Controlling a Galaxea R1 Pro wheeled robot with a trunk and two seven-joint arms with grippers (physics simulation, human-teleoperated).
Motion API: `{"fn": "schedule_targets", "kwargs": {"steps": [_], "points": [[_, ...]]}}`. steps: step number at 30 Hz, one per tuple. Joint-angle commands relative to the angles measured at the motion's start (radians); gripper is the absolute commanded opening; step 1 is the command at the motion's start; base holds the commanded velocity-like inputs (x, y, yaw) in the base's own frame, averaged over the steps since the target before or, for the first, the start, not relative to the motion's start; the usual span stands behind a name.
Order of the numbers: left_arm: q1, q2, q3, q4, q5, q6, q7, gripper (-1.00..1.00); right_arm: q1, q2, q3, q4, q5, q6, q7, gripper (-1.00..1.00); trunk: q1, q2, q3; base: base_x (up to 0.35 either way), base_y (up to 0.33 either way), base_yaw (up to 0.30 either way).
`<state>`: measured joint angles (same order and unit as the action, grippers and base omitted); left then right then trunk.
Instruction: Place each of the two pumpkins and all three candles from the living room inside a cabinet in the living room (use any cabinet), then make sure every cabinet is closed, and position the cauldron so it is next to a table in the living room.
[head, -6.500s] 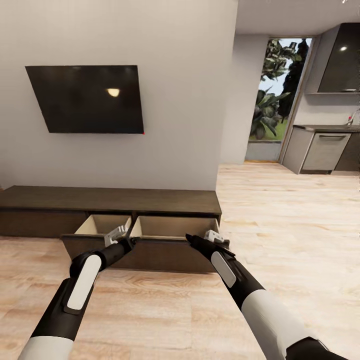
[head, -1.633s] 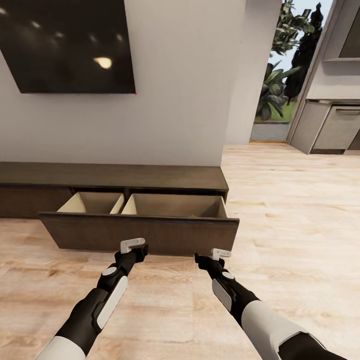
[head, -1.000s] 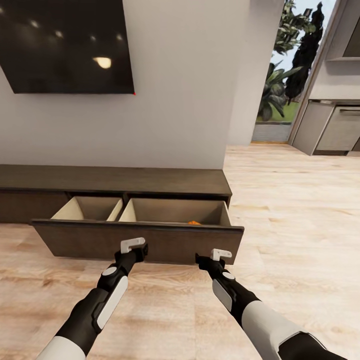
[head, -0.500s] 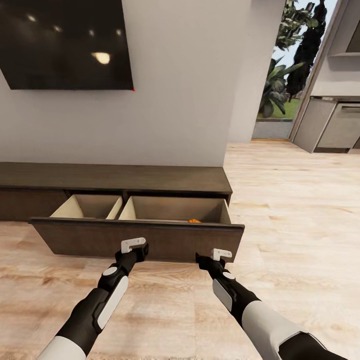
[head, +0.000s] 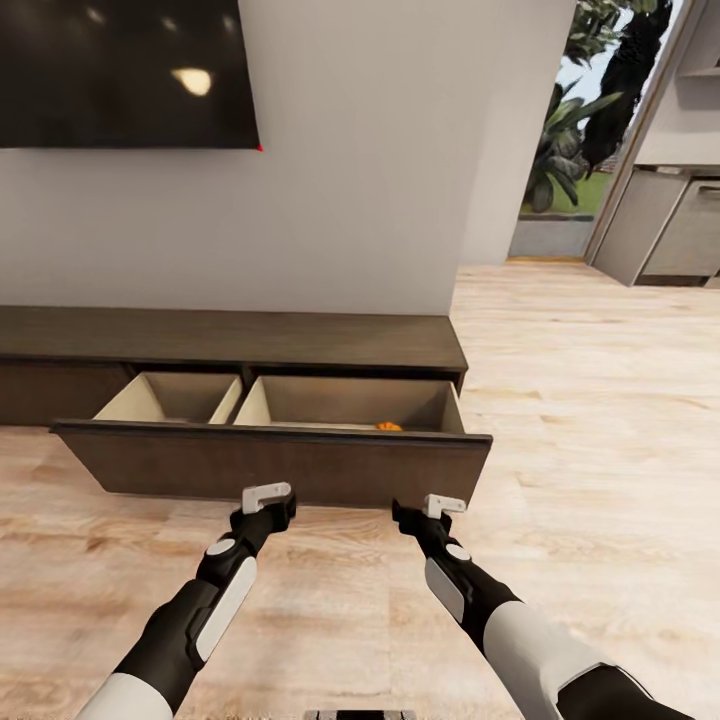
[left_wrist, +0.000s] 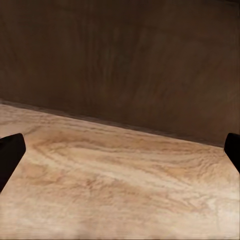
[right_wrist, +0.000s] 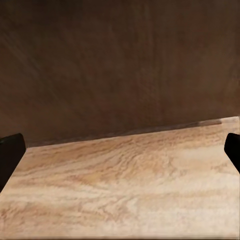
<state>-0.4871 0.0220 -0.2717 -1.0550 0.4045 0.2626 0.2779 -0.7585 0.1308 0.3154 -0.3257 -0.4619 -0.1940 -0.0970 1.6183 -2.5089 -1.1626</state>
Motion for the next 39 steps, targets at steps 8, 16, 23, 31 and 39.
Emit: {"fn": "schedule_targets", "kwargs": {"steps": [8, 16, 23, 31, 39], "points": [[-0.001, 0.001, -0.003, 0.000, 0.008, -0.004, 0.010, 1.00, -0.001, -0.001, 0.013, -0.013, 0.001, -0.008, -0.111, 1.00, 0.003, -0.002, -0.032, 0.000, 0.000, 0.000], [-0.001, 0.001, -0.007, 0.000, 0.006, -0.006, 0.010, 1.00, -0.001, -0.002, 0.013, -0.013, 0.002, -0.009, -0.123, 1.00, 0.004, -0.003, -0.040, 0.000, 0.000, 0.000], [-0.001, 0.001, -0.035, 0.000, 0.003, -0.005, 0.012, 1.00, -0.001, -0.003, 0.012, -0.013, 0.000, -0.009, -0.124, 1.00, 0.004, -0.003, -0.040, 0.152, 0.000, 0.000], [-0.001, 0.002, -0.037, 0.000, 0.004, -0.005, 0.011, 1.00, -0.001, -0.003, 0.011, -0.012, 0.000, -0.009, -0.124, 1.00, 0.004, -0.003, -0.040, 0.230, 0.000, 0.000], [-0.001, 0.003, -0.037, 0.000, 0.004, -0.005, 0.011, 1.00, -0.001, -0.003, 0.011, -0.012, -0.001, -0.008, -0.124, 1.00, 0.004, -0.003, -0.040, 0.283, 0.000, 0.000]]}}
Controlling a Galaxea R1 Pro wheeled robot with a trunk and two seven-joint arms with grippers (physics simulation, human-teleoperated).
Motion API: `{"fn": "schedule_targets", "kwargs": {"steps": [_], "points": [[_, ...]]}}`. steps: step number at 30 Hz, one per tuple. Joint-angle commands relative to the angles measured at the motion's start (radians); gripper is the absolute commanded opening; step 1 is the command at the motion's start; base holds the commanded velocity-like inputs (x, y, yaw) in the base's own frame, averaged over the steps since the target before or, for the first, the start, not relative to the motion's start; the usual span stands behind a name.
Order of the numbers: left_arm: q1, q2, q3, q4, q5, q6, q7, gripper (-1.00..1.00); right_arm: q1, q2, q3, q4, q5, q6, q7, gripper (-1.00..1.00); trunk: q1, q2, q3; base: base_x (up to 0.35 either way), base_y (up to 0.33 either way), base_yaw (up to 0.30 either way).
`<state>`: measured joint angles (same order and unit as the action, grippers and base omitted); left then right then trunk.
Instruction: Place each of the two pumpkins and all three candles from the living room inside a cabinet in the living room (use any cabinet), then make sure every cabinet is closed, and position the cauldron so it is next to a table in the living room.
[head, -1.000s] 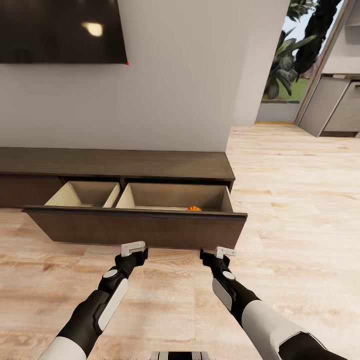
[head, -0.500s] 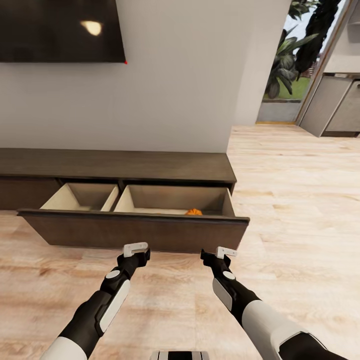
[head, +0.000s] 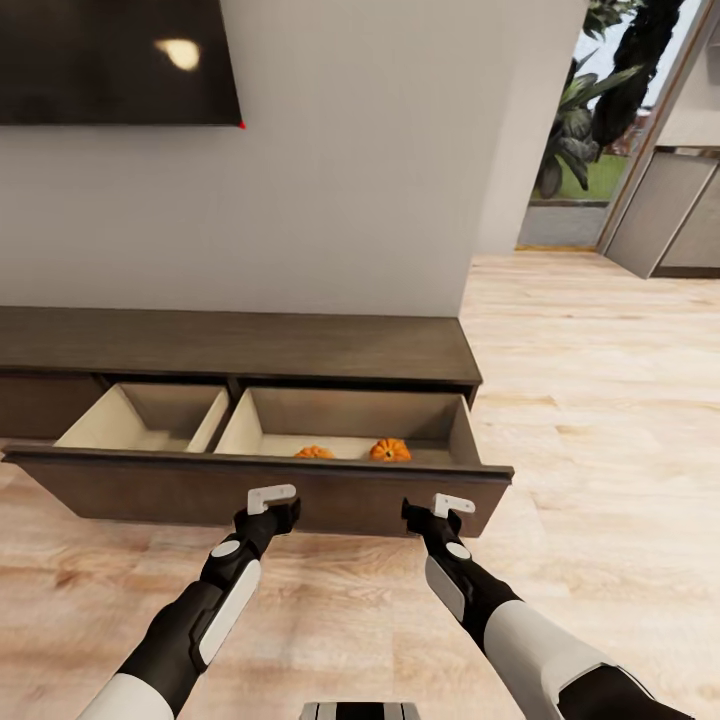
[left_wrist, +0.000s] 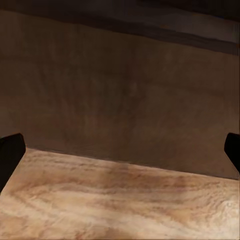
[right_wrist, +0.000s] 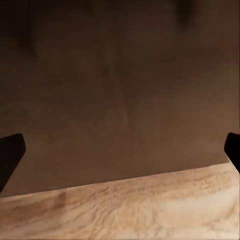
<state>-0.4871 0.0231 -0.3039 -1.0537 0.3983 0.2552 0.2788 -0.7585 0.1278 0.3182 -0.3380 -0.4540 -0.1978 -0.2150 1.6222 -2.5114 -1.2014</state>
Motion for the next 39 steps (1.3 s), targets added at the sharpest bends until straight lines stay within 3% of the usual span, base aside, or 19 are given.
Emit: {"fn": "schedule_targets", "kwargs": {"steps": [1, 15, 39], "points": [[-0.001, 0.001, -0.004, -0.002, 0.010, 0.002, 0.010, 1.00, -0.001, 0.000, 0.009, 0.000, -0.009, -0.004, -0.006, 1.00, 0.000, 0.000, -0.001, 0.250, 0.000, 0.000], [-0.001, 0.002, -0.004, -0.002, 0.008, 0.002, 0.010, 1.00, -0.001, 0.000, 0.009, 0.000, -0.009, -0.003, -0.006, 1.00, 0.000, 0.000, -0.001, 0.092, 0.000, 0.000], [-0.001, 0.001, -0.004, -0.002, 0.008, 0.002, 0.010, 1.00, -0.001, 0.000, 0.009, 0.001, -0.011, -0.002, -0.006, 1.00, 0.000, 0.000, -0.001, 0.308, 0.000, 0.000]]}}
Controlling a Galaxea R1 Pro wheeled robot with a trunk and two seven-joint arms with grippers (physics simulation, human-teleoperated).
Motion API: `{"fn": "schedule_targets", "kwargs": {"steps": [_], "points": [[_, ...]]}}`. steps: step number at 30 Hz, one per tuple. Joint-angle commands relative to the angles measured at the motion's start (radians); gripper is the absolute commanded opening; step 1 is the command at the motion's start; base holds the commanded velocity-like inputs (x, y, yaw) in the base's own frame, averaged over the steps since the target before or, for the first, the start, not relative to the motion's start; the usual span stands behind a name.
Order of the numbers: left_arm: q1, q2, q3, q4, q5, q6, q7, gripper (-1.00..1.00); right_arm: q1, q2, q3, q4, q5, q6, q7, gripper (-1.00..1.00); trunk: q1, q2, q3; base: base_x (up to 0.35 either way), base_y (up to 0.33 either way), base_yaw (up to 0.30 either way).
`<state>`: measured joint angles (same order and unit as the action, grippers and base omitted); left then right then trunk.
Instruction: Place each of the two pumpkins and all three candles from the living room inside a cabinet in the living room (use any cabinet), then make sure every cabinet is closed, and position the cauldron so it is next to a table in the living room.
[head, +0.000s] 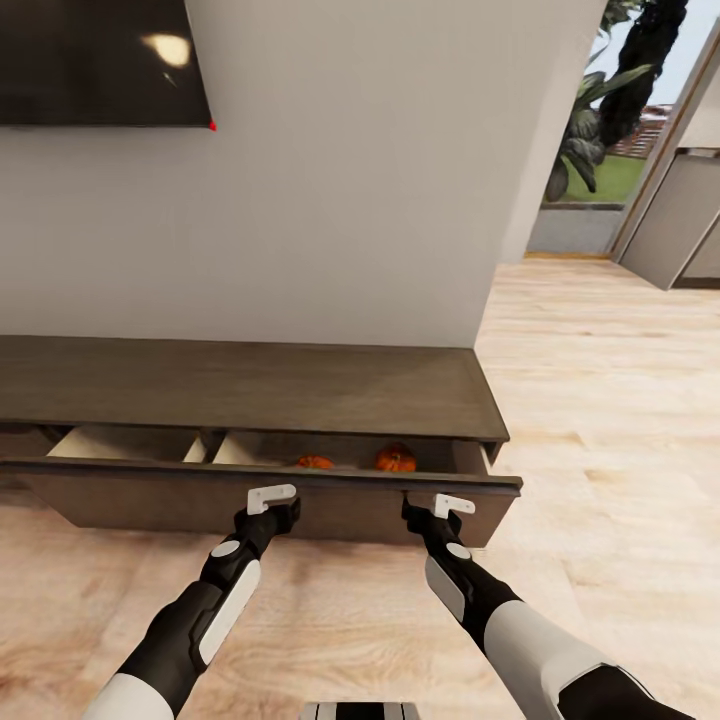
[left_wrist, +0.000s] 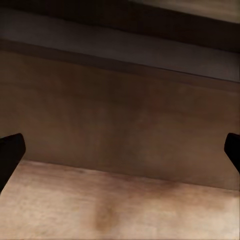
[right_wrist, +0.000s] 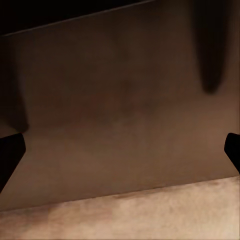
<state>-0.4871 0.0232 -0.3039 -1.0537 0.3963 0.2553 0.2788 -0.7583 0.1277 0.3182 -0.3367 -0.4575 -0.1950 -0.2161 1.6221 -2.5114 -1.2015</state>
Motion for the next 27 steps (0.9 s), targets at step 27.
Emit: {"fn": "schedule_targets", "kwargs": {"steps": [27], "points": [[-0.001, 0.002, -0.004, -0.002, 0.009, 0.002, 0.010, 1.00, -0.001, 0.000, 0.009, 0.001, -0.006, -0.004, -0.005, 1.00, 0.000, 0.000, -0.001, 0.138, 0.000, 0.000]]}}
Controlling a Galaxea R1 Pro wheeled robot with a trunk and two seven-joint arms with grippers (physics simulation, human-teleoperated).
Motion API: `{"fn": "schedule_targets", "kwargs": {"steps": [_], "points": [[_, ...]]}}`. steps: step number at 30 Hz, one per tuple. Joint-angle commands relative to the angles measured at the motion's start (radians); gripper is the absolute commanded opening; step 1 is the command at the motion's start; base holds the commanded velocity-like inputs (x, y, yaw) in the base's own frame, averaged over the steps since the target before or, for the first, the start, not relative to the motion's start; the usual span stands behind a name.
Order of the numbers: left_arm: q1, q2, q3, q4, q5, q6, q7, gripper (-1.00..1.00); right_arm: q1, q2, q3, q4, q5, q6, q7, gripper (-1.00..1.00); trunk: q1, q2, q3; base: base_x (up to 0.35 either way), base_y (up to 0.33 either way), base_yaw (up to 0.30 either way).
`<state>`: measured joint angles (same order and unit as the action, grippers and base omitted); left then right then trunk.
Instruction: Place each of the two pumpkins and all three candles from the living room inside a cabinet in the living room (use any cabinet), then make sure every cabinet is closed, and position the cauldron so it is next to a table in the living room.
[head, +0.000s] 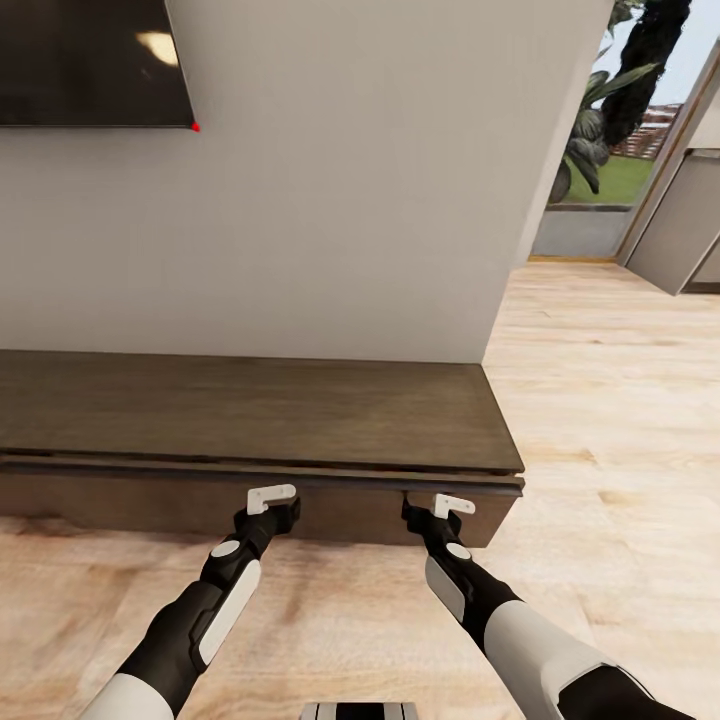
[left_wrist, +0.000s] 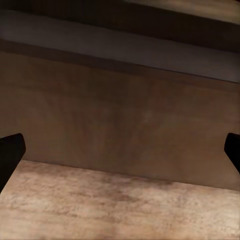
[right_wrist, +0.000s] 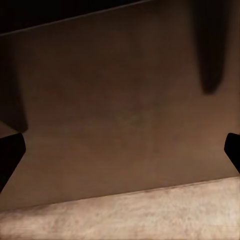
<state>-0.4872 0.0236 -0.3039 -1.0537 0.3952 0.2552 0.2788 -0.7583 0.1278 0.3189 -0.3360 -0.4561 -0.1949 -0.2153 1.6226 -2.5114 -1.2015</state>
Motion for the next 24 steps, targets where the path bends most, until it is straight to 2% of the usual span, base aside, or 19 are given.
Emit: {"fn": "schedule_targets", "kwargs": {"steps": [1, 6, 13, 24], "points": [[-0.001, 0.001, -0.004, -0.002, 0.010, 0.002, 0.010, 1.00, -0.001, 0.000, 0.008, 0.000, -0.007, -0.005, -0.006, 1.00, 0.000, 0.000, -0.001, 0.119, 0.000, 0.000], [-0.001, 0.001, -0.004, -0.002, 0.010, 0.002, 0.010, 1.00, -0.001, 0.000, 0.008, 0.000, -0.007, -0.005, -0.006, 1.00, 0.000, 0.000, -0.001, 0.170, 0.000, 0.000], [-0.001, 0.001, -0.004, -0.002, 0.010, 0.002, 0.010, 1.00, -0.001, 0.000, 0.008, 0.001, -0.007, -0.005, -0.006, 1.00, 0.000, 0.000, -0.001, 0.007, 0.000, 0.000], [-0.001, 0.001, -0.005, -0.002, 0.010, 0.001, 0.010, 1.00, -0.001, 0.000, 0.008, 0.002, -0.009, -0.005, -0.006, 1.00, 0.000, 0.000, -0.001, -0.308, 0.000, 0.000]]}}
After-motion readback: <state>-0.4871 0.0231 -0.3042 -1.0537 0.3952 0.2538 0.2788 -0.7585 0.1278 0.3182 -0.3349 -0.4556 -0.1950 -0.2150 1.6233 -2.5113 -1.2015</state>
